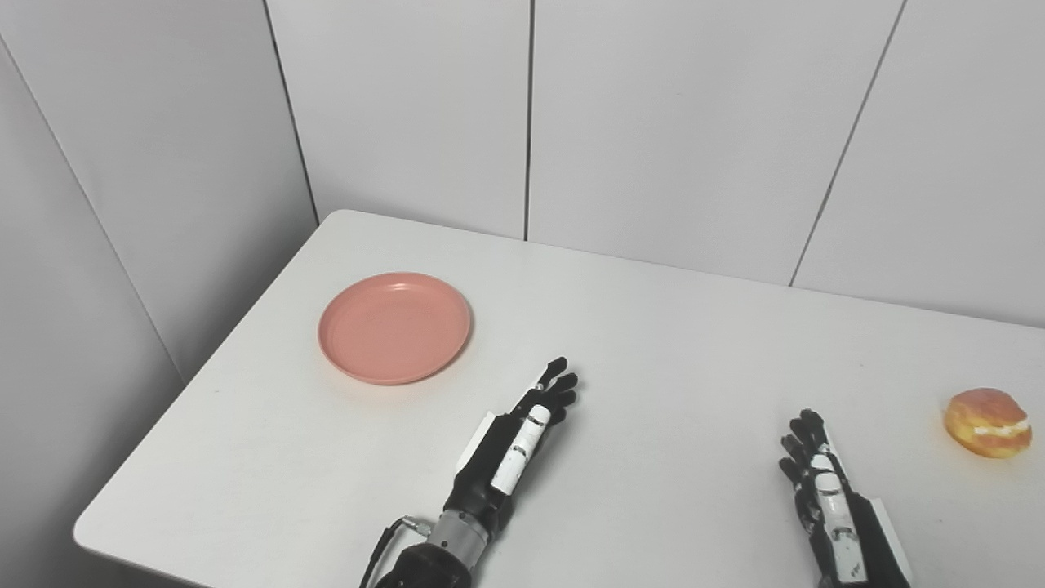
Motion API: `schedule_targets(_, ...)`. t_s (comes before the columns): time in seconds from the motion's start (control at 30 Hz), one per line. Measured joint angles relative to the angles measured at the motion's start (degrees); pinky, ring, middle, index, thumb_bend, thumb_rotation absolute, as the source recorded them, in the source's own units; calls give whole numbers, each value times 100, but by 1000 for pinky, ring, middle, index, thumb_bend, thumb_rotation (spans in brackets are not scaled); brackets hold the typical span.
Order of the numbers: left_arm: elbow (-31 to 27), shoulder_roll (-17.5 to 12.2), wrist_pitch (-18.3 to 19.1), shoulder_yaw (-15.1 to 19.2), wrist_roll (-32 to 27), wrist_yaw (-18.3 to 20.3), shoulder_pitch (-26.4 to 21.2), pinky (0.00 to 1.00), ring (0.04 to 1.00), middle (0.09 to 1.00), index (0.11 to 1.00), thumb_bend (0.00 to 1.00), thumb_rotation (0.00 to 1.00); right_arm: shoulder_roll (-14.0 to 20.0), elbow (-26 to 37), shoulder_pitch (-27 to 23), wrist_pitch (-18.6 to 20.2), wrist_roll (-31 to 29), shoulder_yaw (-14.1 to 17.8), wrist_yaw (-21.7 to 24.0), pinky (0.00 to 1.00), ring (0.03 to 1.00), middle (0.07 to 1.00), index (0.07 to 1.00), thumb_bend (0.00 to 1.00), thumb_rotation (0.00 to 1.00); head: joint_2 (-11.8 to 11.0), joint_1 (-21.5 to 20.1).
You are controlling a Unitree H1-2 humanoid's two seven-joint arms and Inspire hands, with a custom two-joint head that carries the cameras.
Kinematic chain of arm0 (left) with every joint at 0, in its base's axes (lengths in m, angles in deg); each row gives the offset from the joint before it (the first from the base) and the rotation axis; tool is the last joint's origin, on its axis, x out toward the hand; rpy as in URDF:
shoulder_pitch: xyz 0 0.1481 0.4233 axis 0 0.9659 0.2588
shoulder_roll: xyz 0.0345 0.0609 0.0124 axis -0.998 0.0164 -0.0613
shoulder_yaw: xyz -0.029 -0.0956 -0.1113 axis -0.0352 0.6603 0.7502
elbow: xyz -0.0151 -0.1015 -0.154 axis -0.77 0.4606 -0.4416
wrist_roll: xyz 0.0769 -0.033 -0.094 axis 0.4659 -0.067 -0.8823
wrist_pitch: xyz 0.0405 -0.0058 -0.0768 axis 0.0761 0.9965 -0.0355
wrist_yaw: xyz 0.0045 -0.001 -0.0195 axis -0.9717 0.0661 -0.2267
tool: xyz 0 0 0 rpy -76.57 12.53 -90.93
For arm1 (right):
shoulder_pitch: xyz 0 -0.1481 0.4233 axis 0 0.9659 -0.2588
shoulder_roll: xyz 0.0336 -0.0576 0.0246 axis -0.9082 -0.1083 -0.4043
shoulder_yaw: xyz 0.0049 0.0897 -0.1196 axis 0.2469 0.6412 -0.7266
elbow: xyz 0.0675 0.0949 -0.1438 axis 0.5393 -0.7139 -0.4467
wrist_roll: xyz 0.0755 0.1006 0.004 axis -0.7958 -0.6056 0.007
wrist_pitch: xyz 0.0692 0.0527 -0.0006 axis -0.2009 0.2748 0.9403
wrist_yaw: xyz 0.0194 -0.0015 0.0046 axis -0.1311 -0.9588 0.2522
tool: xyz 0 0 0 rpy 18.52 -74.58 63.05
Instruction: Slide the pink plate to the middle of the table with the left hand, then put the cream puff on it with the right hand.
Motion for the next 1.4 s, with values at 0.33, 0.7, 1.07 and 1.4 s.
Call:
schedule_targets(0.33, 20, 13, -15, -50, 105, -48, -21, 978, 986, 996, 992, 410, 1000, 26, 5, -11, -34, -60, 35, 16, 1000, 1000, 1000, 1000, 74, 1000, 26, -9)
schedule_targets(0.7, 5, 13, -12, -49, 99, -47, -21, 982, 988, 998, 995, 426, 1000, 19, 46, -7, -34, -21, 33, 19, 1000, 1000, 1000, 1000, 70, 1000, 53, -44)
schedule_targets(1.07, -258, -8, 277, -10, -114, -36, 0, 1000, 1000, 1000, 1000, 441, 1000, 1, 44, -17, -34, -14, 24, 20, 1000, 1000, 1000, 1000, 77, 1000, 88, -79)
schedule_targets(1.4, -734, -245, 855, -99, -300, 166, 30, 1000, 998, 999, 1000, 445, 1000, -10, 38, -40, -34, 18, 25, 15, 1000, 1000, 1000, 1000, 76, 1000, 79, -35)
